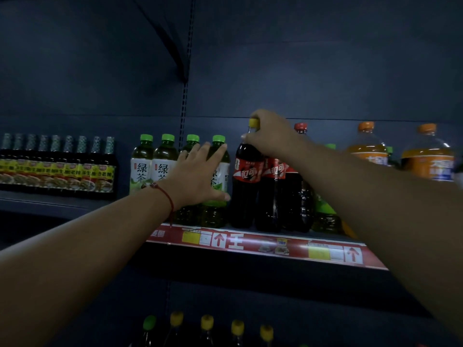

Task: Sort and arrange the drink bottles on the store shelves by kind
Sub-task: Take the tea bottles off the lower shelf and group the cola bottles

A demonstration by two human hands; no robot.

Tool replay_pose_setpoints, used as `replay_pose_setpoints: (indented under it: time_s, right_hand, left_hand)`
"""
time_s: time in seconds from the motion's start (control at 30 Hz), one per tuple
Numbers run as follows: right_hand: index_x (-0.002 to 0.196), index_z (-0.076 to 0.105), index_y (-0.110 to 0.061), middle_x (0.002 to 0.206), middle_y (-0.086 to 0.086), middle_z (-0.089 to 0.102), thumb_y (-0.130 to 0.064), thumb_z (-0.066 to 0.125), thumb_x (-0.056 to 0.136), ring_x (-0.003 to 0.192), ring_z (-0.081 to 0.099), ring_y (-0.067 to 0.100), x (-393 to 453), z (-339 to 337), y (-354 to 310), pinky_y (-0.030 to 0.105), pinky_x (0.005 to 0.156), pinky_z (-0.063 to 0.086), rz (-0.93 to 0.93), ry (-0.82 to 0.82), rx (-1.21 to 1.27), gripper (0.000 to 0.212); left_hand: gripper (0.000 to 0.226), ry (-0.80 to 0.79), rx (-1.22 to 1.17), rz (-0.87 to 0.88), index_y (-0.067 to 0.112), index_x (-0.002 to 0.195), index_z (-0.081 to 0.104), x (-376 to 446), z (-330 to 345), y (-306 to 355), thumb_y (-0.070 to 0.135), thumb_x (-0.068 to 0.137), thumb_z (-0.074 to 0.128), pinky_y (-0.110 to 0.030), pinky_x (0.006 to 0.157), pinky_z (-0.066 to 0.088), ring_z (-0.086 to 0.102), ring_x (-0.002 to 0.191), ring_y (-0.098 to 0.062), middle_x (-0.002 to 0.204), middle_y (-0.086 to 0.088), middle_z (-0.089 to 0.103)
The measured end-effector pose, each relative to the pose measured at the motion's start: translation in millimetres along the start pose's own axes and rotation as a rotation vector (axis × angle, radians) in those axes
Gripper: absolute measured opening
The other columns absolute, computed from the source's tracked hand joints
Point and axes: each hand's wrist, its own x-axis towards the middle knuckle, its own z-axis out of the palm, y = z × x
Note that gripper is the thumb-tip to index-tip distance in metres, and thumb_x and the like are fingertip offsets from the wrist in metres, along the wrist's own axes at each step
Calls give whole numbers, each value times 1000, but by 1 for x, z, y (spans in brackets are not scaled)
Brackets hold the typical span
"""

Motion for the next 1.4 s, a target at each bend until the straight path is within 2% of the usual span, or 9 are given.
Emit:
replay_pose_setpoints:
  time_s: [0.13,0.37,0.53,0.73,1.0,1.07,1.2,1.3,1.4]
  right_hand:
    - [111,59,-16,104,-2,57,-30,74,84,96,56,18,-34,-19,-7,30,76,46,-26,6,51,34]
    - [118,58,-22,104,-11,55,-30,68,89,92,49,5,-114,-48,-20,17,71,36,-169,178,76,32]
    - [119,58,-29,101,-18,58,-35,69,88,86,56,0,-160,-83,-23,2,69,41,-128,199,241,34]
    - [124,57,-29,107,-13,65,-35,71,87,96,64,-1,-231,-86,-8,16,82,55,-8,55,552,41]
    - [131,48,-46,120,-20,60,-63,66,73,110,60,-1,-372,-5,40,27,96,52,390,-520,756,63]
    - [124,44,-56,115,-27,65,-51,72,77,106,62,-6,-406,14,48,20,90,53,464,-683,872,54]
    - [126,43,-50,108,-33,65,-32,83,77,101,60,-15,-464,62,58,8,80,50,553,-687,791,66]
    - [132,48,-38,116,-21,64,-44,83,73,103,60,-6,-492,94,66,22,90,54,617,-644,633,70]
    - [126,53,-36,111,-17,67,-40,83,71,100,63,0,-517,113,78,30,89,55,711,-679,654,63]
  left_hand:
    - [117,44,-264,23,27,157,-4,-18,-11,25,72,74,64,-42,116,23,21,147,-26,162,-8,18]
    - [87,113,-912,45,41,144,27,-58,-26,81,55,75,78,-16,92,43,52,111,10,132,24,51]
    - [71,151,-1163,-35,35,129,42,-98,-41,120,40,72,84,-22,82,52,63,97,2,113,14,62]
    - [59,140,-1524,-190,30,118,56,-176,-29,177,25,69,88,-13,72,51,68,90,-3,99,11,70]
    - [36,-30,-1915,-691,16,123,59,-262,47,226,28,91,69,-51,92,55,68,108,-30,119,-14,69]
    - [19,-176,-1947,-797,20,116,64,-279,68,230,28,100,56,-46,91,55,67,111,-28,120,-12,69]
    - [34,-235,-1978,-1002,13,133,54,-305,101,241,28,103,49,-37,85,57,61,120,-34,131,-16,62]
    - [27,-307,-1983,-987,13,118,58,-325,117,249,32,104,44,-20,61,58,68,95,-23,112,-9,67]
    - [24,-358,-1868,-971,18,117,56,-342,138,256,35,103,47,-16,62,57,65,88,-14,115,-12,66]
